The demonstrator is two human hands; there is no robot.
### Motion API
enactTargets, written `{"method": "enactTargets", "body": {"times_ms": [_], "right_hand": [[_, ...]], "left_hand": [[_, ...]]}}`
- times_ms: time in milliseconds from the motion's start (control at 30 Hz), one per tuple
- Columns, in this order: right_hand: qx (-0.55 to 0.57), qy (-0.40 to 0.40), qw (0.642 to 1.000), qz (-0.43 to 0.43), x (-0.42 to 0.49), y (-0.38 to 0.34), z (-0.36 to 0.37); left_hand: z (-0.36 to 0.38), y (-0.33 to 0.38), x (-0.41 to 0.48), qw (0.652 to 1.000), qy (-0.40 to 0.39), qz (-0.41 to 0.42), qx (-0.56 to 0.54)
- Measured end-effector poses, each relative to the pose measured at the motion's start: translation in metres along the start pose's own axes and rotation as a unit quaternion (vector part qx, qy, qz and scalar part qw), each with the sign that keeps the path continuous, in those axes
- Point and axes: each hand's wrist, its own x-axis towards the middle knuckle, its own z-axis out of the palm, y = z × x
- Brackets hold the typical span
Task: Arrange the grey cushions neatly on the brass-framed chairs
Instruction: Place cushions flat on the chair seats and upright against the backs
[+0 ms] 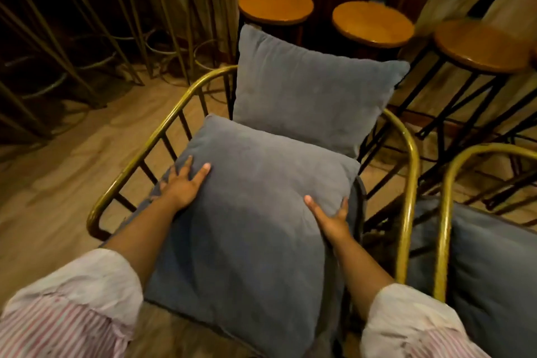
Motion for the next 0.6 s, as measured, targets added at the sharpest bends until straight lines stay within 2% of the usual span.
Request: {"method": "enactTargets", "body": {"times_ms": [100, 233, 400, 600], "right_hand": [[0.026, -0.010, 1.000, 0.003, 0.015, 0.010, 0.001], [0.050, 0.014, 0.999, 0.010, 0.019, 0.019, 0.000], [0.129, -0.041, 0.990, 0.032, -0.003, 0.022, -0.008], [0.171, -0.076, 0.982, 0.001, -0.046, -0.010, -0.043]], "left_hand": [[-0.008, -0.006, 0.014, 0.996, -0.011, -0.017, -0.090], [-0.011, -0.021, 0.024, 0.968, -0.019, -0.073, -0.239], [-0.023, -0.025, 0.008, 0.955, -0.052, -0.070, -0.282], [-0.054, 0.003, -0.050, 0.938, 0.000, -0.013, -0.347]]}}
